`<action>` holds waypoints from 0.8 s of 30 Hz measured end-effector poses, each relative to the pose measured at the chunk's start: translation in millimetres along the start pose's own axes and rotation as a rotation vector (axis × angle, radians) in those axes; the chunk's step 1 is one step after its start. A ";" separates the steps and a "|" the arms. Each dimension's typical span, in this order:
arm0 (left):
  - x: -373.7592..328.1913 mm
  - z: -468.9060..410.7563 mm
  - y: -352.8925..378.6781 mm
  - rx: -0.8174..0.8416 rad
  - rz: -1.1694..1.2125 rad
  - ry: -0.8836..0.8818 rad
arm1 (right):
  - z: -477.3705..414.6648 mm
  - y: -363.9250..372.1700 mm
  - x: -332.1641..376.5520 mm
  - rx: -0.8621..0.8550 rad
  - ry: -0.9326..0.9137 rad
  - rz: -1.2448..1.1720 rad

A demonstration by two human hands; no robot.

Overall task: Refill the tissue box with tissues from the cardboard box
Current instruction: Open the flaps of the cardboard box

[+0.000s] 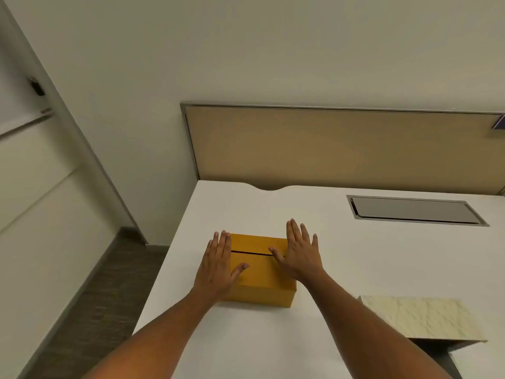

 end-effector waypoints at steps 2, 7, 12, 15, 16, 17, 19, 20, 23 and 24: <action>0.9 2.0 2.1 -0.004 0.003 -0.008 | 0.2 2.6 -0.4 0.010 0.001 0.015; 0.7 5.3 6.9 0.001 0.001 -0.023 | 8.7 10.2 0.9 0.058 -0.034 0.015; 1.9 0.9 2.6 0.000 0.056 -0.067 | 17.5 10.4 10.4 0.004 -0.153 -0.062; 3.9 -4.7 0.4 0.003 0.090 -0.093 | 23.3 12.1 14.7 -0.013 -0.214 -0.098; 3.9 -6.5 -1.6 0.007 0.105 -0.097 | 25.5 13.3 15.3 -0.009 -0.227 -0.099; 4.0 -8.3 -3.3 0.009 0.124 -0.098 | 27.8 14.6 15.4 -0.013 -0.238 -0.101; 4.1 -12.6 -7.6 0.020 0.159 -0.098 | 31.8 14.7 15.3 -0.048 -0.250 -0.123; 4.1 -15.6 -10.1 0.025 0.178 -0.105 | 33.6 13.5 15.6 -0.076 -0.254 -0.138; 1.9 -26.3 -20.1 0.023 0.232 -0.149 | 37.8 7.2 16.4 -0.178 -0.286 -0.173; 0.1 -29.7 -24.1 0.028 0.249 -0.164 | 39.1 4.6 16.4 -0.204 -0.305 -0.182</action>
Point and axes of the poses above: each hand's wrist, its own z-axis away from the middle knuckle, its own y-axis out of the palm, x = y × z, the point moved 4 cm from there along -z, towards the middle knuckle, and after that the axes turned 13 degrees about -x, right-handed, at the moved point
